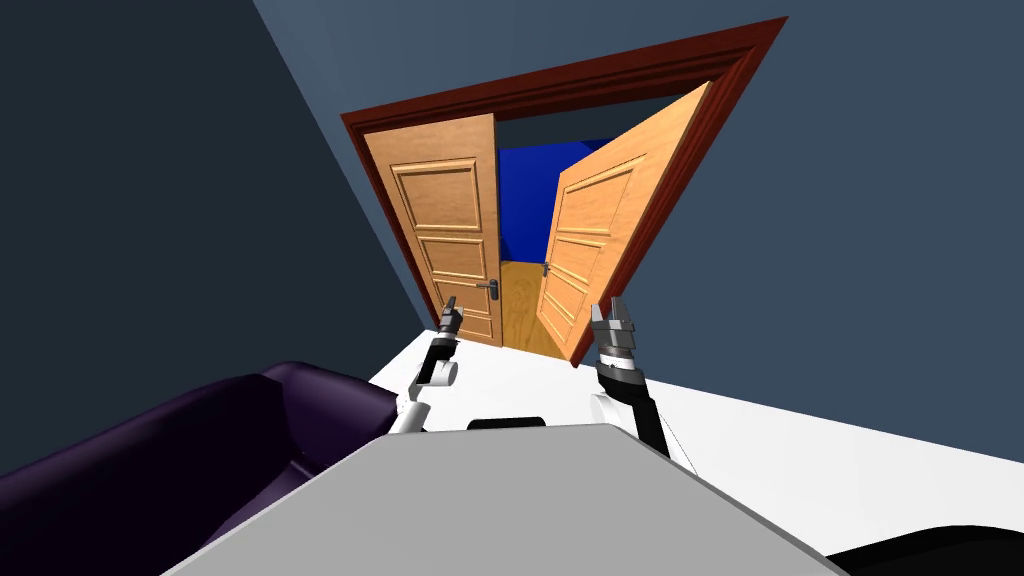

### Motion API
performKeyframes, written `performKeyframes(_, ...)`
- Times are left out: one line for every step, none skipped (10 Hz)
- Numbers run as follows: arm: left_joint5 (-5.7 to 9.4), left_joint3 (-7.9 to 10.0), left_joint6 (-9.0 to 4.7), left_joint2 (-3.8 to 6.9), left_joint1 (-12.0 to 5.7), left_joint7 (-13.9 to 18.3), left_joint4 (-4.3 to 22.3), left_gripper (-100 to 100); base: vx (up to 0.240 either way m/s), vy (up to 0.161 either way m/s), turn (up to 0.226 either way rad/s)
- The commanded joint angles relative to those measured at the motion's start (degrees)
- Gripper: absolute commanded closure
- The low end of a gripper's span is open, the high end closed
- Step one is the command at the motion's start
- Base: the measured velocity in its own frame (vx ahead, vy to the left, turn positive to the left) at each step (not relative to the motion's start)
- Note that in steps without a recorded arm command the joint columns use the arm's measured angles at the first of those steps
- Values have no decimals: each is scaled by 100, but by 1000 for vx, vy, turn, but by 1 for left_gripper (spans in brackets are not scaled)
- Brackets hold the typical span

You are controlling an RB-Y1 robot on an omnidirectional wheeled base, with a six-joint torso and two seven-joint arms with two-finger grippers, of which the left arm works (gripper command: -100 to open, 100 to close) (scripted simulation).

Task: Push the door open

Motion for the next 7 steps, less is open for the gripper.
performKeyframes(35,-26,9,7,-152,6,286,-100,58,33,-25)
performKeyframes(63,-48,10,10,-283,12,474,-100,76,42,-41)
performKeyframes(92,-70,12,12,-414,19,673,-100,93,58,-47)
performKeyframes(92,-70,12,12,-414,19,769,-100,57,49,-17)
performKeyframes(121,-92,13,15,-544,25,1002,-100,45,41,-24)
performKeyframes(150,-113,14,15,-673,31,1198,-100,68,58,-47)
performKeyframes(150,-113,14,15,-673,31,1231,-100,56,47,-21)
